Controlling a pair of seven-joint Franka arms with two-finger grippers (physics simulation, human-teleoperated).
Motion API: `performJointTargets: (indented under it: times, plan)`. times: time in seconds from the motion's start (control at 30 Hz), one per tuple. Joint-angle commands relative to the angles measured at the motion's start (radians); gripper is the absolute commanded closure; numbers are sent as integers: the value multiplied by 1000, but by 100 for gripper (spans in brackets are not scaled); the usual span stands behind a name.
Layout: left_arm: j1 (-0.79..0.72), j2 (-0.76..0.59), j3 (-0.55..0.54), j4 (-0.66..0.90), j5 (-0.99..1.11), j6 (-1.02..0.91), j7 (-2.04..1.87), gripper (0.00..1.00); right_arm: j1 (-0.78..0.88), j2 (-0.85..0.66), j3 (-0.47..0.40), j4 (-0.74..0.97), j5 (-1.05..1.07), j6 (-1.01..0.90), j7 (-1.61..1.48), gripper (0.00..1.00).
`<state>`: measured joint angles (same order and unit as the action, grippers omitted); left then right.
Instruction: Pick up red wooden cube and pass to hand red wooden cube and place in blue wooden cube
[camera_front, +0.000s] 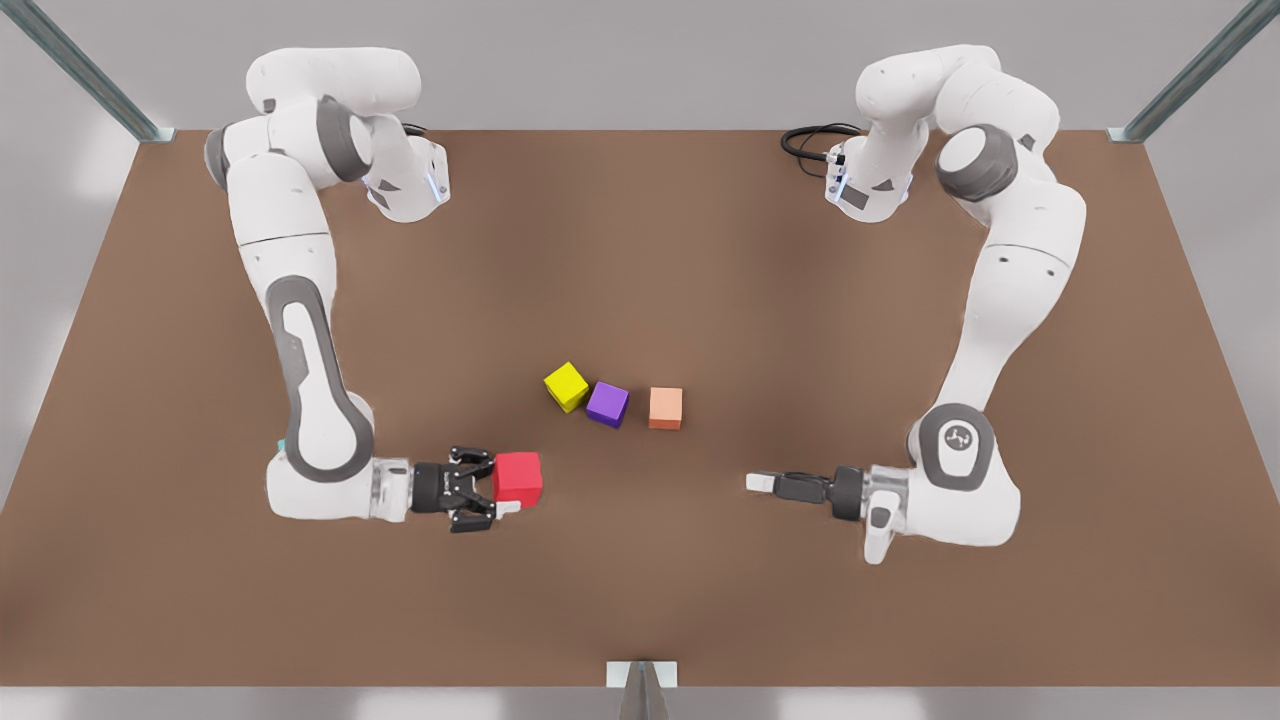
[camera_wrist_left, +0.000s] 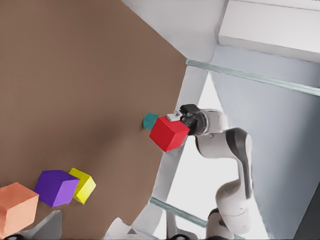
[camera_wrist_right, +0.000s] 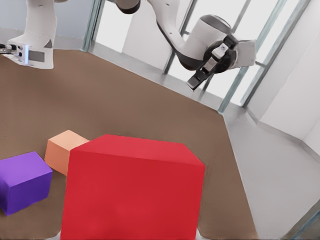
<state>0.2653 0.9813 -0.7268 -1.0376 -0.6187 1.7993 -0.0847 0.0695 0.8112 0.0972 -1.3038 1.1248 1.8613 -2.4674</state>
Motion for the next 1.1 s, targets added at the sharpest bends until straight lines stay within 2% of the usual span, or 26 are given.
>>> performJointTargets:
  times: [0.0, 0.03, 0.07, 0.1, 0.13, 0.23, 0.27, 0.3, 0.33, 0.4, 0.47, 0.53, 0.67, 1.07]
  plan:
    - [87, -99, -5, 7, 364, -353, -182, 0, -37, -46, -22, 1, -371, -120, 112, 44]
    - [92, -154, -3, 7, 488, -394, -182, 0, -42, -72, -33, 3, -466, -136, 139, 44]
    - [57, -184, -8, 4, 727, -461, -182, 0, -51, -107, -51, 3, -617, -139, 168, 44]
    - [64, -185, -3, 5, 751, -517, -179, 0, -51, -127, -63, 1, -739, -140, 173, 44]
    - [63, -185, -11, 4, 865, -517, -179, 0, -50, -129, -83, 3, -845, -140, 177, 44]
    - [66, -185, -69, -16, 898, -526, -182, 0, -51, -139, -131, 1, -988, -133, 177, 44]
    - [54, -270, -47, -106, 886, -474, -179, 0, -54, -139, -161, 0, -1025, -108, 168, 44]
    - [-168, -586, 300, -446, 747, -223, -173, 0, -56, -153, -186, -2, -1079, -103, 144, 44]
    - [-268, -699, 477, -598, 616, -90, -170, 0, -57, -164, -214, -14, -1115, -76, 142, 44]
    - [-258, -645, 475, -518, 614, -190, -168, 0, -63, -178, -235, -80, -1152, 18, 137, 44]
    - [-270, -630, 472, -483, 617, -190, -170, 0, -89, -216, -235, -153, -1152, 107, 104, 43]
    - [-293, -586, 472, -309, 671, -348, -184, 0, -91, -245, -237, -225, -1154, 182, 97, 43]
    - [-278, -569, 475, -306, 685, -363, -181, 0, -102, -274, -237, -333, -1152, 306, 85, 43]
    - [-270, -564, 478, -298, 688, -360, -181, 0, -119, -282, -235, -462, -1139, 435, 91, 43]
